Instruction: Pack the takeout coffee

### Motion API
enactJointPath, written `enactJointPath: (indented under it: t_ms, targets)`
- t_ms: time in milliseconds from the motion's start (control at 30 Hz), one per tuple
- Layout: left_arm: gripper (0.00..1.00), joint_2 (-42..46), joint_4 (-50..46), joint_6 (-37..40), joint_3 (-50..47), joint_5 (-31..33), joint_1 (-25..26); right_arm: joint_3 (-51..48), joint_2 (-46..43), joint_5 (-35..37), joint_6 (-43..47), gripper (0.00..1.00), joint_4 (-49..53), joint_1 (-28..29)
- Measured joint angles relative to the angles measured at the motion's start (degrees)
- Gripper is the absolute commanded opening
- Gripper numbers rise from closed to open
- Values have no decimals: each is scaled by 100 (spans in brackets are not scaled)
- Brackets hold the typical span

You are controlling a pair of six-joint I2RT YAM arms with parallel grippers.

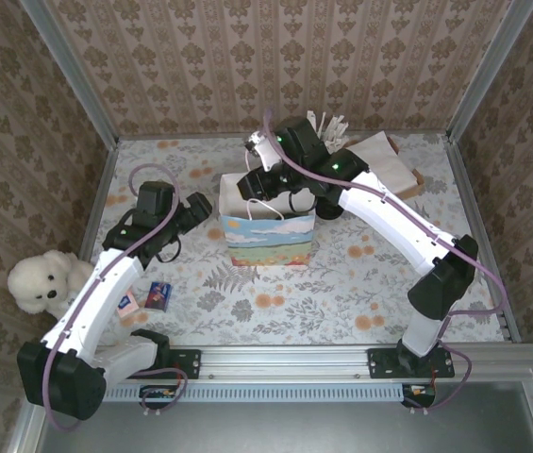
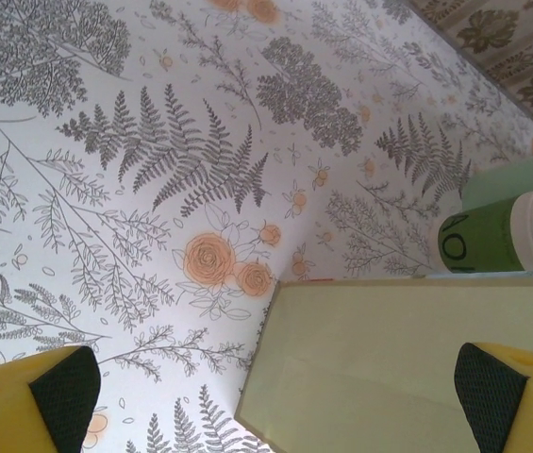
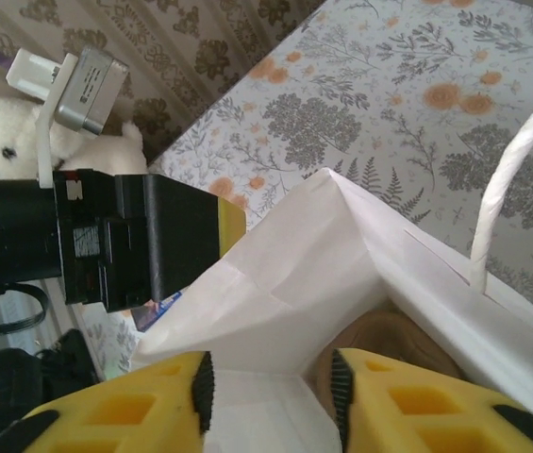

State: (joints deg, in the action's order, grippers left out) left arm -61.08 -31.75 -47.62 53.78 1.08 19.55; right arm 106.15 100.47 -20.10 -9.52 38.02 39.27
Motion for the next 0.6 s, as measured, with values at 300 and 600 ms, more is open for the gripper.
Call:
enactJointPath:
  t_ms: [300, 600]
  targets:
    - [100, -11, 4, -37, -13, -85, 0, -658, -1029, 501, -116, 70, 44, -514]
    - [100, 227, 186, 284, -13, -63, -4, -2739, -2691, 1408, -588, 82, -216, -2623]
